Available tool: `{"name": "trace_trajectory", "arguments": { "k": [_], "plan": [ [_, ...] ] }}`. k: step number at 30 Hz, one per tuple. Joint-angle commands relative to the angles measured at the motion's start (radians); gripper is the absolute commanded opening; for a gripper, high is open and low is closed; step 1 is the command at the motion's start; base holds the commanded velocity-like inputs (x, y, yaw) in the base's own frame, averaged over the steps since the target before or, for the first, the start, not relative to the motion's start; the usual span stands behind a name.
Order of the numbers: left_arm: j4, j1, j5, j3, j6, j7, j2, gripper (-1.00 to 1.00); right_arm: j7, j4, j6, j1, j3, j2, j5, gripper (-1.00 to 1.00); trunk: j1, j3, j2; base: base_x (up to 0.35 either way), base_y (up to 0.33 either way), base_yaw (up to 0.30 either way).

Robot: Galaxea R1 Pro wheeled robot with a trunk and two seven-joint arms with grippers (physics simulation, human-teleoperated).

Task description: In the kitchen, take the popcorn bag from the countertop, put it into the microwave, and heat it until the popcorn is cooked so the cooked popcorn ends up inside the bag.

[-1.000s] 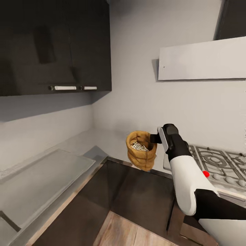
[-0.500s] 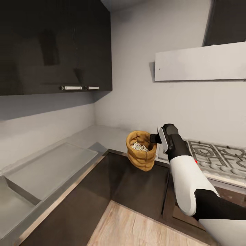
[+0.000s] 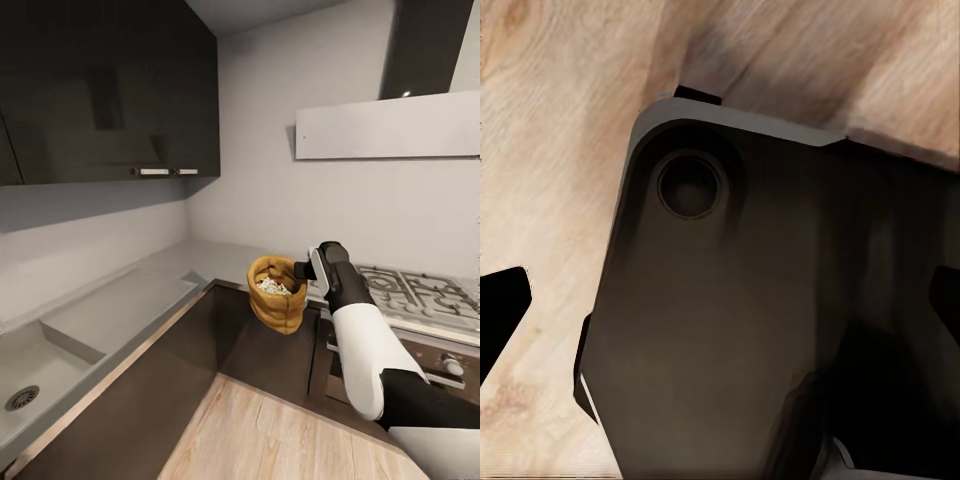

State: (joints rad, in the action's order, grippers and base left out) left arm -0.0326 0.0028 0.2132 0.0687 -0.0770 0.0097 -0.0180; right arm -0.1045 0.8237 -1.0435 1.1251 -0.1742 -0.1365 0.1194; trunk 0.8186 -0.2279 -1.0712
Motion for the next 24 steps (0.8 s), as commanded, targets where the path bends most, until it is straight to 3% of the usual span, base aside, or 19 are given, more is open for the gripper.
{"name": "trace_trajectory", "arguments": {
  "k": [1,7,11,13,19,24],
  "plan": [
    [-0.002,0.000,0.000,0.006,-0.001,0.001,0.000,1.00,0.005,0.000,-0.004,0.001,-0.004,0.003,0.006,-1.00,-0.001,-0.001,-0.001,-0.345,0.000,0.000],
    [-0.003,0.000,0.000,0.006,-0.001,0.001,0.000,1.00,0.005,-0.068,-0.004,0.001,-0.005,0.056,0.002,-1.00,-0.001,-0.001,-0.001,-0.223,0.000,0.000],
    [-0.003,0.000,0.000,0.006,-0.001,0.001,0.000,1.00,0.003,-0.209,-0.004,0.001,-0.018,0.069,0.003,-1.00,-0.001,-0.001,-0.001,-0.008,0.000,0.000],
    [-0.003,0.000,0.000,0.006,-0.001,0.001,0.000,1.00,0.004,-0.299,-0.004,0.001,-0.020,0.091,0.002,-1.00,-0.001,-0.001,-0.001,0.000,0.000,0.000],
    [-0.003,0.000,0.000,0.006,-0.001,0.001,0.000,1.00,0.004,-0.449,-0.004,0.001,-0.021,0.127,0.001,-1.00,-0.001,-0.001,-0.001,0.000,0.000,0.000],
    [-0.002,0.000,0.000,0.006,-0.001,0.001,0.000,1.00,0.020,-0.561,0.110,0.001,-0.021,0.149,0.000,-1.00,-0.001,-0.001,-0.001,0.000,0.000,0.000]
  ]
}}
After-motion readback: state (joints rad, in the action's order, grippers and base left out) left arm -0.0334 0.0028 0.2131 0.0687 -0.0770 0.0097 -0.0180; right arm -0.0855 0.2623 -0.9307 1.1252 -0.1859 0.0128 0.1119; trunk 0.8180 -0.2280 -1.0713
